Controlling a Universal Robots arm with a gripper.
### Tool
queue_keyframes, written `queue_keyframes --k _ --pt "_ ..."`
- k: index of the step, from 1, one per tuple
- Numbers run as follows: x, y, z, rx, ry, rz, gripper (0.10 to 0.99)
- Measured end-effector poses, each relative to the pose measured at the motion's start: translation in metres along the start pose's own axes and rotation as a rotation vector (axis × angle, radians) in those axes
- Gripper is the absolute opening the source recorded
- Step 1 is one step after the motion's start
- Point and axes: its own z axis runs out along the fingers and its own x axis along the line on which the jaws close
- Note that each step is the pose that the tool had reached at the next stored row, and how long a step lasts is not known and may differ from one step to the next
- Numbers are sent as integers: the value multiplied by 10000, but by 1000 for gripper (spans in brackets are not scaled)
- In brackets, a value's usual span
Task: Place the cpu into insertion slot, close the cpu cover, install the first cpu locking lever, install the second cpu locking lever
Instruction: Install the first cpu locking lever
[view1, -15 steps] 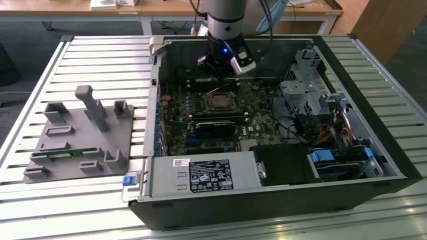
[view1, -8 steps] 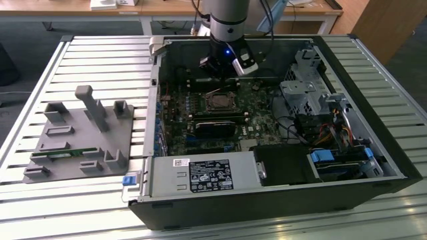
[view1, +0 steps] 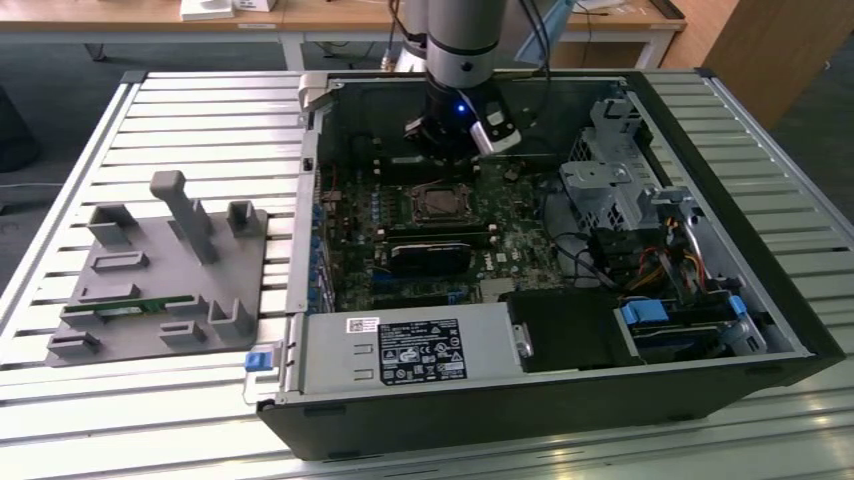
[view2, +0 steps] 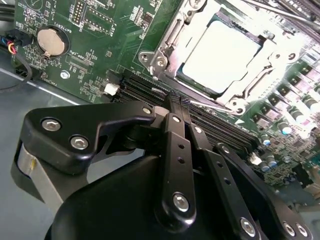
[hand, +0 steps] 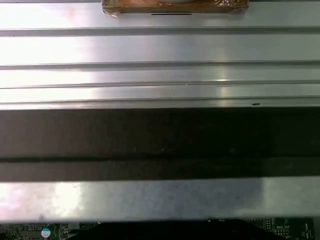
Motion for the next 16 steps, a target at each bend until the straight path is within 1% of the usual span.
queue_keyframes --k 9,13,16 --pt "-23 -10 107 2 37 6 106" --pt "-24 -11 106 5 38 5 106" --pt "-25 -8 85 2 36 5 106"
